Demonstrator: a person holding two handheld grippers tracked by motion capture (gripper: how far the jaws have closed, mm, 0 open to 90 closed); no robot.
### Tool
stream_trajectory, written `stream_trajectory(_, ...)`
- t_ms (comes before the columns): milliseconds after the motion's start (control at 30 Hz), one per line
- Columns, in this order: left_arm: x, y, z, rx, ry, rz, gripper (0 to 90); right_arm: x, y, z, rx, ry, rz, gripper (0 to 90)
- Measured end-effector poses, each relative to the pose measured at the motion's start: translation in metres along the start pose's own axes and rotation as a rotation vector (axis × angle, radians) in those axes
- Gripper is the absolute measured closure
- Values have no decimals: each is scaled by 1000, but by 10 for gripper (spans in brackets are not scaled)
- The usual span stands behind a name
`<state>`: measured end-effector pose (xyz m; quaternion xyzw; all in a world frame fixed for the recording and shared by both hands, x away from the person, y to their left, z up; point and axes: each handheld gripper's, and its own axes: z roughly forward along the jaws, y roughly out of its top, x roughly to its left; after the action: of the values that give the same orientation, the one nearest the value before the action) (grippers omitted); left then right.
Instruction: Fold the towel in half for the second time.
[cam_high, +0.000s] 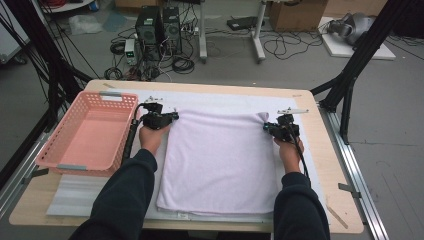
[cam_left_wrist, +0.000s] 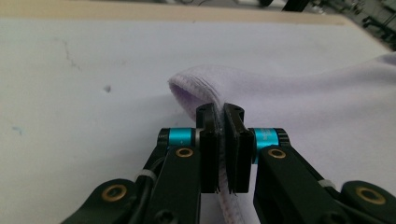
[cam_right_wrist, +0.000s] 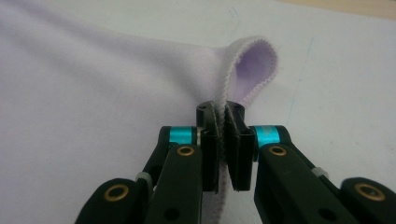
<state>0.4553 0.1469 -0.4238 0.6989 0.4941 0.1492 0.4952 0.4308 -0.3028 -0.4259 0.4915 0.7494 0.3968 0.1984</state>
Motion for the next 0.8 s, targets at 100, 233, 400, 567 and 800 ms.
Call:
stream_trajectory(100, -5, 1, -13, -35, -36, 6, 851, 3, -2, -12, -38, 25, -6, 852)
stream_trajectory(233, -12, -2, -29, -35, -71, 41, 850, 7, -8, -27, -53, 72, -4, 851)
stream_trajectory(400, -18, -15, -47, -20, -107, 63, 849, 17, -15, -44, -87, 117, -27, 850)
stream_trajectory(567, -26, -33, -64, -15, -140, 88, 849, 25, -36, -61, -108, 137, -26, 848)
stream_trajectory(800, -34, -57, -88, -44, -183, 98, 846, 30, -64, -80, -106, 149, -25, 847)
